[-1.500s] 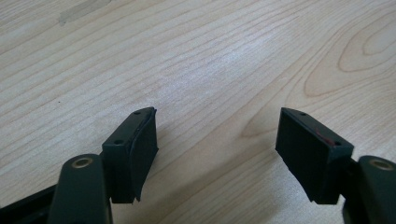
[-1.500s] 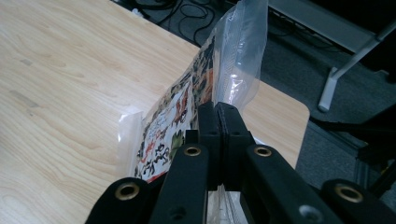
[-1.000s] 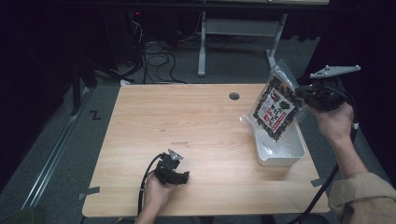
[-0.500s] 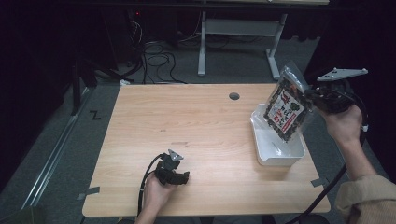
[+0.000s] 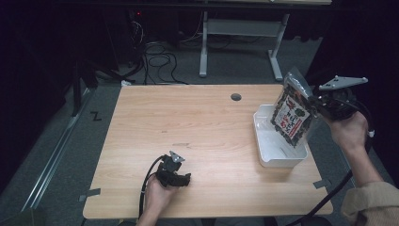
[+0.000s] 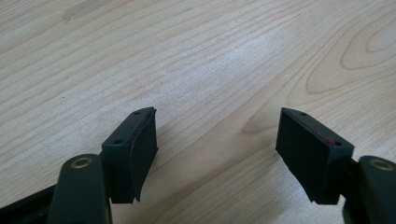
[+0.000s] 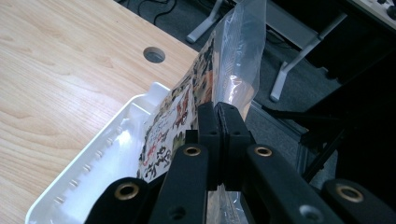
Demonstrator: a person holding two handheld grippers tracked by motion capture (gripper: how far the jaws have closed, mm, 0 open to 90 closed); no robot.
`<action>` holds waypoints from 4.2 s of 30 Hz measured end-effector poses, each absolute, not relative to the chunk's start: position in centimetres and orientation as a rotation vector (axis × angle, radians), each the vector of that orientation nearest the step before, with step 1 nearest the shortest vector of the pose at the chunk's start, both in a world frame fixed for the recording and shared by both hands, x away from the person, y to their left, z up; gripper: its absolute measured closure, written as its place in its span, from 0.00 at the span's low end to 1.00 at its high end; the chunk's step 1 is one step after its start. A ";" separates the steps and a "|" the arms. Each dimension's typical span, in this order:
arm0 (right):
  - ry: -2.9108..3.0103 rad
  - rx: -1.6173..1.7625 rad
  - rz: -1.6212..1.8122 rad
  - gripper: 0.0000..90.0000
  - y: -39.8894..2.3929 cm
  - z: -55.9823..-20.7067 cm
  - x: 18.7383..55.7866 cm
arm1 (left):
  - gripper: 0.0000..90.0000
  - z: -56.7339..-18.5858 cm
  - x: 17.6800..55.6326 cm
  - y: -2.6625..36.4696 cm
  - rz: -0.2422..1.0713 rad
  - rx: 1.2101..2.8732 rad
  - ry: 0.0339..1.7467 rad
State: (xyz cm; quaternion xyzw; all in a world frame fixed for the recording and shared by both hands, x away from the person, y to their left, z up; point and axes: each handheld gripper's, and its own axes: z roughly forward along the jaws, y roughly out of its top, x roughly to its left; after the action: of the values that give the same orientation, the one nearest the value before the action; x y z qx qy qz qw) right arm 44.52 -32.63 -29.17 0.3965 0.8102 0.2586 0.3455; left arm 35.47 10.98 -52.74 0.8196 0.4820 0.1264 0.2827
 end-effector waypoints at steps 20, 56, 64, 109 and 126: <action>2.182 1.060 0.655 0.98 -33.0 -32.3 45.1 | 0.33 -52.7 35.4 10.8 0.343 2.205 1.279; 2.108 1.187 0.705 0.49 -36.0 -32.4 44.8 | 0.33 -52.7 35.4 10.7 0.343 2.204 1.280; 2.063 1.112 0.881 0.47 -35.5 -30.7 41.9 | 0.33 -52.6 35.2 10.5 0.337 2.202 1.265; 2.382 0.822 1.232 0.55 -23.4 -34.8 35.2 | 0.33 -52.1 35.4 9.7 0.341 2.203 1.206; 2.412 0.832 1.225 0.51 -23.0 -38.4 34.7 | 0.33 -52.1 35.3 9.7 0.343 2.203 1.197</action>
State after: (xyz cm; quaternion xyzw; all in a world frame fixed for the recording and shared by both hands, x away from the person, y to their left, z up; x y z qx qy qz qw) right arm 34.68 -22.99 -38.42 0.2904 0.8418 0.4277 0.1551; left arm 35.32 9.66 -52.06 0.8302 0.4511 0.1292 0.3010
